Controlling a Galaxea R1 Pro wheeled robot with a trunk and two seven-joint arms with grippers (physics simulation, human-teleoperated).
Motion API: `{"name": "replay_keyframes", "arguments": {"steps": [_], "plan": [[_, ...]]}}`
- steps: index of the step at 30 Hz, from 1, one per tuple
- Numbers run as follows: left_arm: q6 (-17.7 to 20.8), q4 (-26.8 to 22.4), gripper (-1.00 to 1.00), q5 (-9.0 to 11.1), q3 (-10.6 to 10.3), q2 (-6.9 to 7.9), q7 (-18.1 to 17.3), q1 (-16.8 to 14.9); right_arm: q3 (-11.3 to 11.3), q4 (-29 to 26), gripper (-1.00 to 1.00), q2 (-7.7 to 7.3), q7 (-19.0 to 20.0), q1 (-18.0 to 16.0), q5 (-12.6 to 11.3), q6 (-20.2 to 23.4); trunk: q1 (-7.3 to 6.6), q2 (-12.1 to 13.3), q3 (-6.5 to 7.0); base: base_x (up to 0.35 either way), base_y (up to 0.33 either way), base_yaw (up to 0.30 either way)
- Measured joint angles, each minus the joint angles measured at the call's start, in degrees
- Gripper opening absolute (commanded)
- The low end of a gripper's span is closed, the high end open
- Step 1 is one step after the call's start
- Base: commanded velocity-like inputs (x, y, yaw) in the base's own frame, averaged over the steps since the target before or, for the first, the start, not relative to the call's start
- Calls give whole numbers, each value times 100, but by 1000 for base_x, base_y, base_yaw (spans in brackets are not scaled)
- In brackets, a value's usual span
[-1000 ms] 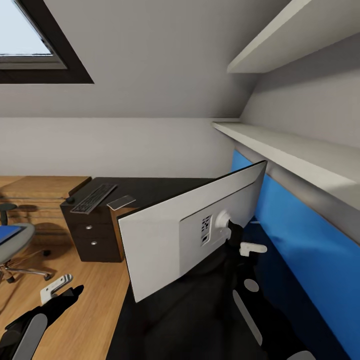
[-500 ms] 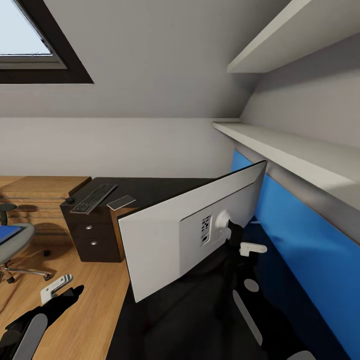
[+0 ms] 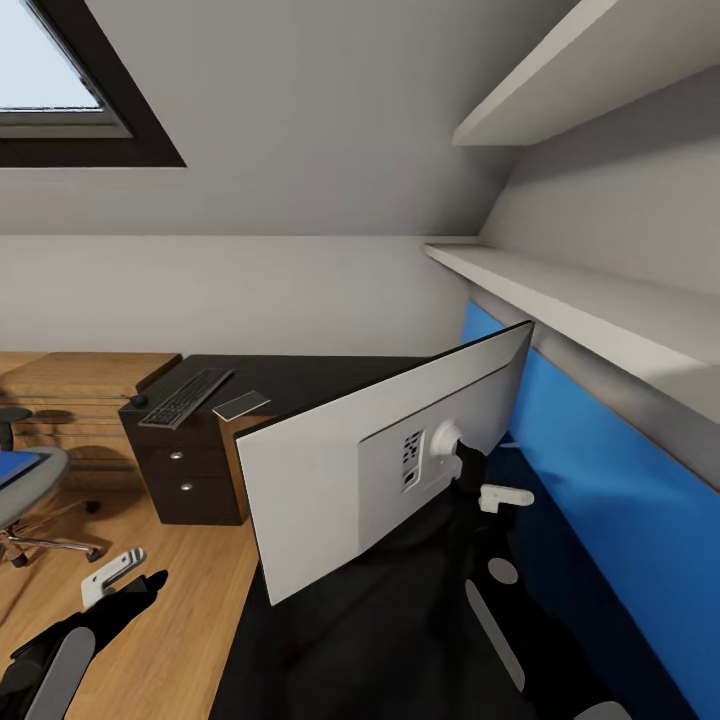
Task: In the bedroom, organize the workspace by keeping the computer under the desk, ensuring the monitor is on the desk, placing the keyboard on the desk next to the monitor, placing the mouse on the desk next to the keyboard, moving the folder from the swivel chair onto the desk next to the mouse, stacking the notebook on top of the folder with the pen on top of the notebook, and positioning the swivel chair next to the desk.
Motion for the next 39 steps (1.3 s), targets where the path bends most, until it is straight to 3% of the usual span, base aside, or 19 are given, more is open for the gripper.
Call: {"name": "replay_keyframes", "arguments": {"steps": [20,21,22,39], "plan": [[0,0,100,0,0,0,-9,0,2,2,-100,-1,-2,0,0,-3,0,0,0,38,-29,0],[0,0,100,0,0,0,-9,-1,1,1,100,0,-1,0,1,-1,0,0,0,0,0,0],[0,-1,100,2,1,0,-9,-1,2,69,100,-3,-26,1,96,-10,0,0,0,0,0,0],[0,-1,100,1,1,0,-21,-1,6,74,100,-6,-21,1,85,-11,2,1,0,-31,3,0]]}}
